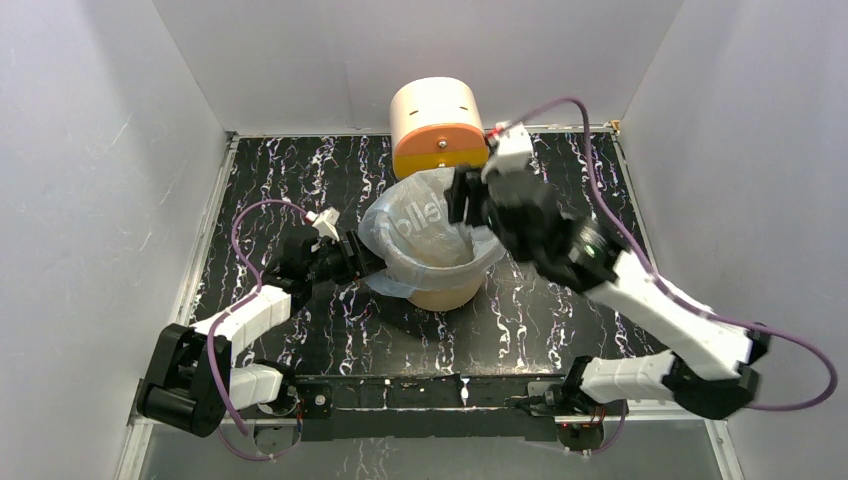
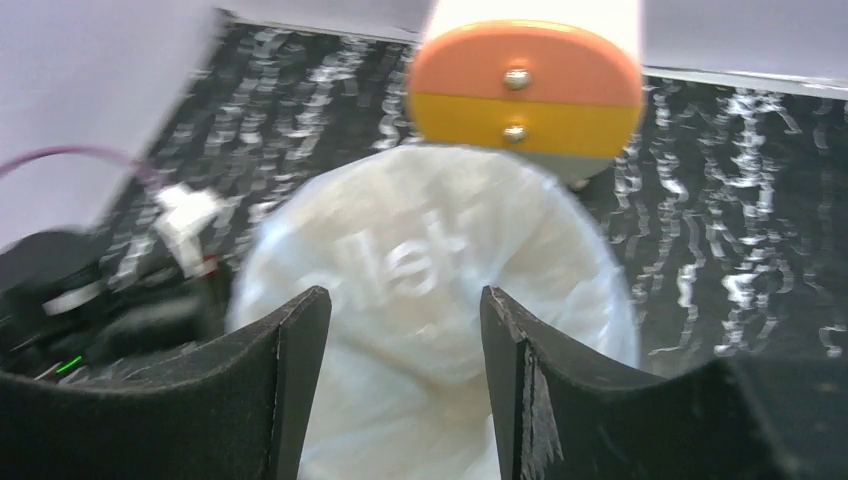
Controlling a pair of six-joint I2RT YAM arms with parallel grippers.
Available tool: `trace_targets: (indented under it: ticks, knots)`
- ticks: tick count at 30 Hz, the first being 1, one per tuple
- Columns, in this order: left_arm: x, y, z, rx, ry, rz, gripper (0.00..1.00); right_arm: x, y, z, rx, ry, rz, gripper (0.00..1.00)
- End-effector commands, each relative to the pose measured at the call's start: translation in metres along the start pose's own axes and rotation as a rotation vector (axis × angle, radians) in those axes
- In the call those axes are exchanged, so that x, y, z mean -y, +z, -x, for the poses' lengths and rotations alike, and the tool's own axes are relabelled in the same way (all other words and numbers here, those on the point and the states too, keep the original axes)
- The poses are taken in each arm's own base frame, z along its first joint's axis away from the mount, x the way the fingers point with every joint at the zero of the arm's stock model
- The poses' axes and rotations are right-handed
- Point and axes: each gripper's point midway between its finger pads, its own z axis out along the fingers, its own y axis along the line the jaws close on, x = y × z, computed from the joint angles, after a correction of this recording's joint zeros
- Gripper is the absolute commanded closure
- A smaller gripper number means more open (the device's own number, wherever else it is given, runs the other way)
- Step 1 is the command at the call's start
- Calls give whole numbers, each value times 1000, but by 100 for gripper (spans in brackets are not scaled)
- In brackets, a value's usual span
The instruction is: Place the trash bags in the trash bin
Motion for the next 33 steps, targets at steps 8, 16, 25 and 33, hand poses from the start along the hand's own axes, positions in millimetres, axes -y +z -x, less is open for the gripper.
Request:
trace_targets:
  ticks: [8,16,25,33]
  knots:
    - [8,-8,11,36,58,5,33,11,89,-54,-467,-49,211,35]
    - [6,-7,18,58,61,2,34,-1,99,-98,-585,-41,299,48]
    - [4,-12,38,101,61,-36,34,8,114,-130,-641,-105,286,41]
    - [9,2,24,28,55,-157,35,5,136,-168,-681,-128,306,36]
